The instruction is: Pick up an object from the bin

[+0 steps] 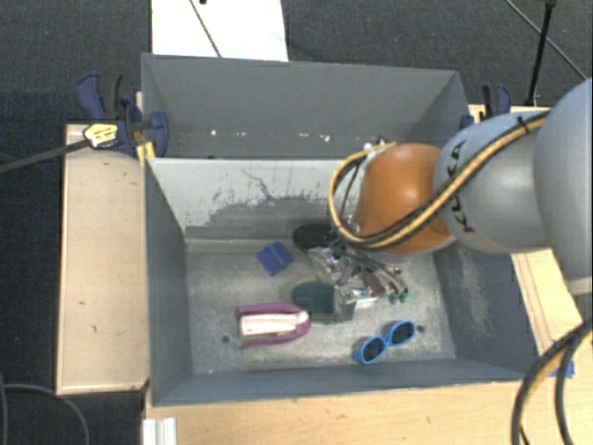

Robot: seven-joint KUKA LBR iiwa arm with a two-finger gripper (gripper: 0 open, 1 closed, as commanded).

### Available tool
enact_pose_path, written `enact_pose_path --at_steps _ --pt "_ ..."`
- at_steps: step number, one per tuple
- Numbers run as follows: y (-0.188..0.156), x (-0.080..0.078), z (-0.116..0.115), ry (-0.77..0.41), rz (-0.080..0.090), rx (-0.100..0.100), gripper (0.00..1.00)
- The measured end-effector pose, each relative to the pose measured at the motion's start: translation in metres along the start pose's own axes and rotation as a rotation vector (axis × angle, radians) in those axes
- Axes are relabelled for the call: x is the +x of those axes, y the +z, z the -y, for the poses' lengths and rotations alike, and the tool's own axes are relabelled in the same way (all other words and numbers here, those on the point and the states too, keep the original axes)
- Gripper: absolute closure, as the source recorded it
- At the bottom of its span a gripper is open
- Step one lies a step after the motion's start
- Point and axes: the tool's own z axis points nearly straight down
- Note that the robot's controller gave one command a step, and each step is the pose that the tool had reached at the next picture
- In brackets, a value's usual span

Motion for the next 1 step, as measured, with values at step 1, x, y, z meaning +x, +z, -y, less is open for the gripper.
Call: enact_pose_path --at_steps 1 --pt "-0.1391 0.0177 -0.0210 -0.029 -0.017 0.000 1.00"
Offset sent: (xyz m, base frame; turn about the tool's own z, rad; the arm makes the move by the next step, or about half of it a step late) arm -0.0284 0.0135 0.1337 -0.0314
